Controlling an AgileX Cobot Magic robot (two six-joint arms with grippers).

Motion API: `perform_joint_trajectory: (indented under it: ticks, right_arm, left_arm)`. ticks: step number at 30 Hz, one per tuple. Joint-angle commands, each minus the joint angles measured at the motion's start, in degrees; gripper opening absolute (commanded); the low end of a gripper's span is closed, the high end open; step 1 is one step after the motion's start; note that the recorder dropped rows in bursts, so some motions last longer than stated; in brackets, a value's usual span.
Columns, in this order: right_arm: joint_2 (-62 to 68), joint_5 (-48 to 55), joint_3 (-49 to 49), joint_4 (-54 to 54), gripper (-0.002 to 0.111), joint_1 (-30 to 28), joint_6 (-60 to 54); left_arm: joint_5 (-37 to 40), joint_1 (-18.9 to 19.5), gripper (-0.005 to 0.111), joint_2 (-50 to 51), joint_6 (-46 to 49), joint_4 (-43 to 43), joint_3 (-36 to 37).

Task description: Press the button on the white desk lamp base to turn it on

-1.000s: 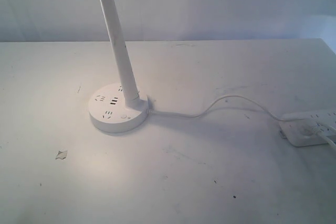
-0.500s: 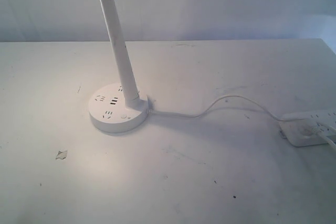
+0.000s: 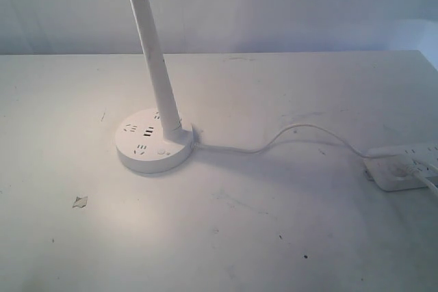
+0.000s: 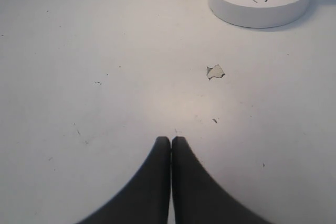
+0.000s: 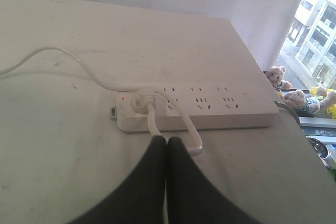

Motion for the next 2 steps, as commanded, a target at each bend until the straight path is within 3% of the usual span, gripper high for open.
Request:
perform_joint_trajectory:
  ticks: [1,2]
  right_arm:
    - [-0.1,-0.3,0.1,0.1,0.0,-0.2,0.2]
    - [-0.1,-0.3,0.1,0.1,0.0,-0.2,0.2]
  left_arm:
    - [0.7,0.1,0.0,-0.2,0.0,-1.0,0.2]
    - [0.7,0.1,0.0,-0.2,0.0,-1.0,0.2]
